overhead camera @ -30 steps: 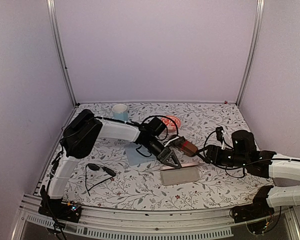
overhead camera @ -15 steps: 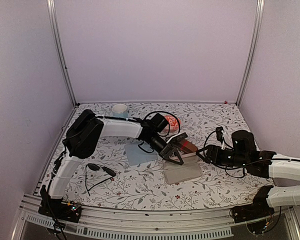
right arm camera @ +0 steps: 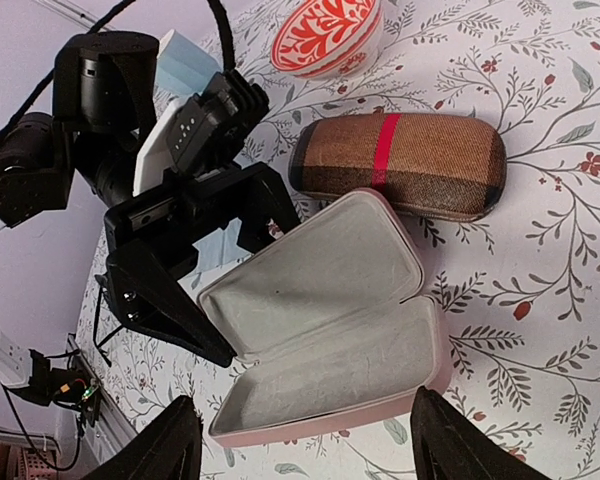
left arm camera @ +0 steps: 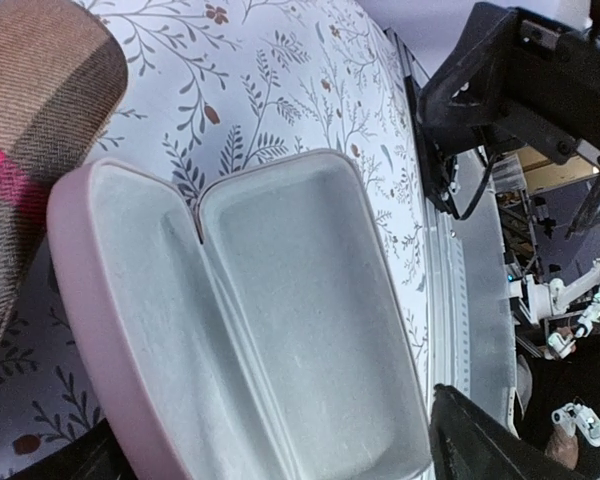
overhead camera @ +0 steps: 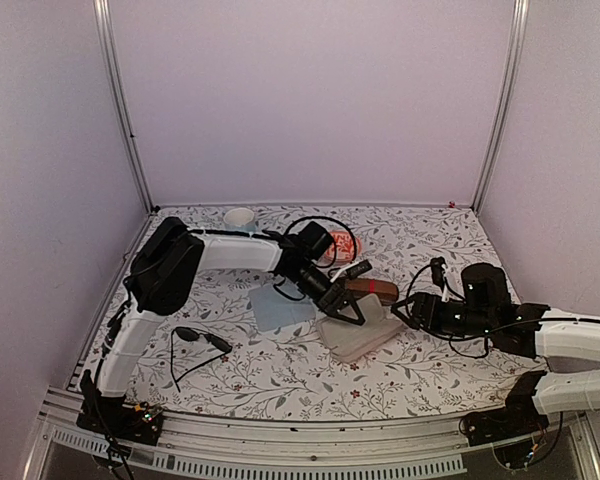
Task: Organize the sunglasses
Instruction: Place the sunglasses case at the center of the board.
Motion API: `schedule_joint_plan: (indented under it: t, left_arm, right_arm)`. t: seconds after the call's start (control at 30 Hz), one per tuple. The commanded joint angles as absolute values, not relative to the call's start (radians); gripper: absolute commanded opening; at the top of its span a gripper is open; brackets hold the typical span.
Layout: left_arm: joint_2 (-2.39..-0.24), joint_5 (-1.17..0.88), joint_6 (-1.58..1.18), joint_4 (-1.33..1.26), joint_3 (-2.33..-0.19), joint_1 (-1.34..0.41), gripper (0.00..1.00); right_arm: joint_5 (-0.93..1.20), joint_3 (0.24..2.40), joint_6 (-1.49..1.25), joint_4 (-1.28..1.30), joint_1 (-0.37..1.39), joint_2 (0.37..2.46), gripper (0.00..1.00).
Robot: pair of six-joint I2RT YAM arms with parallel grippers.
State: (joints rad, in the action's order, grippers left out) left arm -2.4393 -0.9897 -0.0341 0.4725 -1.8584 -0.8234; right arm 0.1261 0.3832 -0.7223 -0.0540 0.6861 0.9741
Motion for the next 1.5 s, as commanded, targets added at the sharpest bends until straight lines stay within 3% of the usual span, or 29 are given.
schedule_joint_plan:
  t: [0.0,0.4,0.63,0.8,0.97,1.3,1.47]
  left_arm:
    - [-2.377,-0.961,-0.032,0.469,-1.832,-0.811,0.89]
    - [-2.301,-0.962,-0.066,0.415,-1.765,-0.827,0.61]
    - [-2.309,-0.89,-0.053,0.447,-1.786,-0.842,0.56]
    - [-2.313,-0.856,-0.035,0.477,-1.808,-0.859,0.55]
    - [-2.227,-0.774,-0.053,0.426,-1.747,-0.855,0.64]
    - [-1.93,-0.412,-0.149,0.256,-1.398,-0.797,0.68]
    - [-1.879,-0.251,-0.168,0.24,-1.28,-0.743,0.68]
  right_arm:
    - [0.143,0.374,-0.731,-0.094,0.681,0.995,0.73]
    - [0.19,0.38,-0.732,-0.152,0.681,1.106,0.68]
    - [0.184,0.38,-0.733,-0.152,0.681,1.089,0.67]
    - [0.175,0.374,-0.737,-0.142,0.681,1.051,0.67]
    - [0.177,0.381,-0.721,-0.123,0.681,1.027,0.66]
    - [0.157,0.451,-0.643,-0.082,0.69,1.015,0.65]
    - [0.161,0.484,-0.623,-0.092,0.697,1.058,0.64]
